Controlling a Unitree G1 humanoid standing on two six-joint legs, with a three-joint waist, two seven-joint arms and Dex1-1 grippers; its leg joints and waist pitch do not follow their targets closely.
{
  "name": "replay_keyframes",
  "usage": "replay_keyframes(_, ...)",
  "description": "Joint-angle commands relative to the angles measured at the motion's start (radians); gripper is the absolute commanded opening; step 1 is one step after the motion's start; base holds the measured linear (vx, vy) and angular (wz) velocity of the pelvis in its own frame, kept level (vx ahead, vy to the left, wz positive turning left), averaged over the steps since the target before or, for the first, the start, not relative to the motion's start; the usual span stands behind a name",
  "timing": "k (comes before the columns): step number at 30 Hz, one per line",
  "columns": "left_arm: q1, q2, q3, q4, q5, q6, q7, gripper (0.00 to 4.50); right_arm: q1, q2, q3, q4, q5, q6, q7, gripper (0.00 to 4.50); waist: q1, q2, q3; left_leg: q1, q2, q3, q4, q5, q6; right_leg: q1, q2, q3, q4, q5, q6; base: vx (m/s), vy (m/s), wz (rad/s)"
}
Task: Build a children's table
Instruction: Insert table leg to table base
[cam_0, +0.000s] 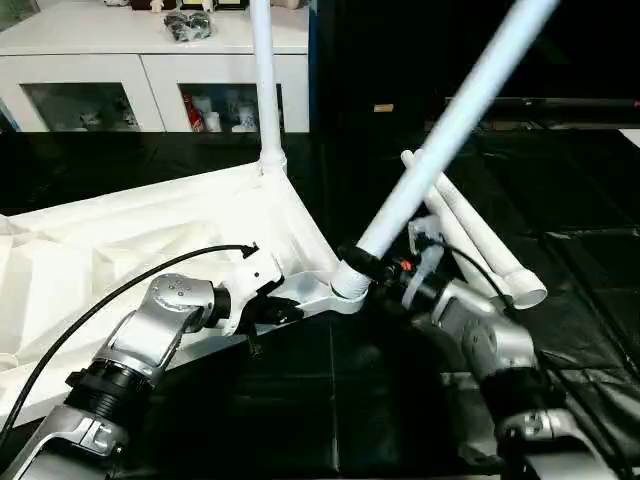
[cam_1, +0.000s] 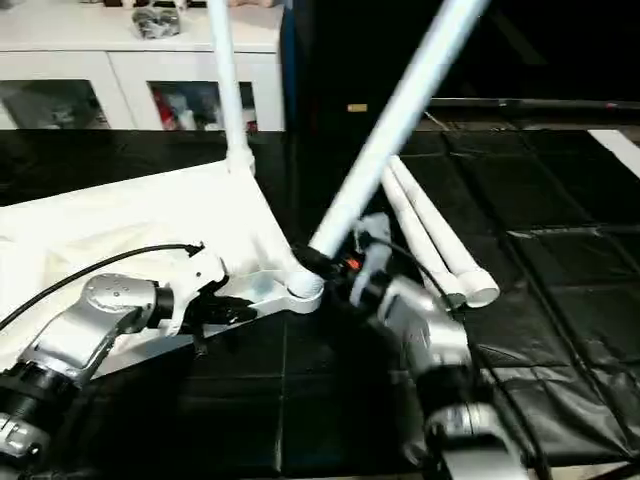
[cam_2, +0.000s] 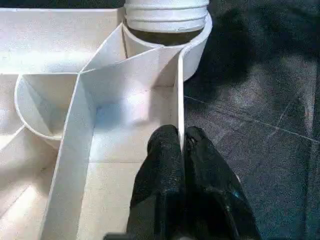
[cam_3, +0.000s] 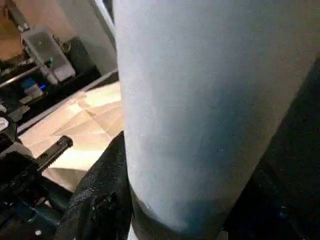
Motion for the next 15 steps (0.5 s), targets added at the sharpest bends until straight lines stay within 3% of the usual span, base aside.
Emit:
replay_keyframes(1, -0.022, 0.007, 0.046, 0.009, -0.017, -0.009, 0.009, 0.0, 0.083, -0.004, 0.0, 0.038, -0.056, -0.026, -0.063, 1.93, 0.002, 0.018, -0.051, 0.012, 0.066, -0.038, -0.075, -0.377, 0.003, 0.021, -0.117, 0.068, -0.107, -0.551, -0.082, 0.0, 0.0, 0.0)
replay_keyframes(5, -0.023, 0.009, 0.048, 0.013, -0.016, -0.011, 0.009, 0.0, 0.122, -0.01, 0.032, 0.01, -0.103, -0.098, -0.066, 1.93, 0.0, 0.017, -0.047, 0.013, 0.064, -0.04, -0.076, -0.399, 0.003, 0.019, -0.117, 0.066, -0.113, -0.59, -0.067, 0.0, 0.0, 0.0)
replay_keyframes(6, -0.023, 0.01, 0.048, 0.018, -0.013, -0.015, 0.009, 0.0, 0.144, -0.028, 0.071, -0.015, -0.146, -0.149, -0.061, 1.93, 0.0, 0.016, -0.046, 0.012, 0.064, -0.039, -0.076, -0.399, 0.005, 0.018, -0.118, 0.067, -0.116, -0.604, -0.062, 0.0, 0.0, 0.0)
replay_keyframes(10, -0.022, 0.011, 0.048, 0.023, -0.01, -0.021, 0.01, 0.0, 0.162, -0.055, 0.117, -0.036, -0.201, -0.194, -0.053, 1.93, 0.001, 0.009, -0.046, 0.009, 0.064, -0.039, -0.079, -0.374, 0.014, 0.019, -0.117, 0.07, -0.114, -0.597, -0.055, 0.0, 0.0, 0.0)
replay_keyframes(11, -0.02, 0.011, 0.048, 0.022, -0.008, -0.022, 0.01, 0.0, 0.169, -0.078, 0.158, -0.041, -0.247, -0.22, -0.047, 1.93, 0.002, 0.011, -0.045, 0.009, 0.064, -0.039, -0.079, -0.374, 0.016, 0.018, -0.119, 0.07, -0.114, -0.599, -0.057, 0.0, 0.0, 0.0)
replay_keyframes(15, -0.015, 0.016, 0.039, 0.019, 0.003, -0.035, 0.007, 0.0, 0.155, -0.114, 0.238, -0.039, -0.325, -0.255, -0.023, 1.93, 0.0, -0.003, -0.042, 0.009, 0.063, -0.037, -0.078, -0.367, 0.023, 0.016, -0.118, 0.07, -0.118, -0.63, -0.044, 0.0, 0.0, 0.0)
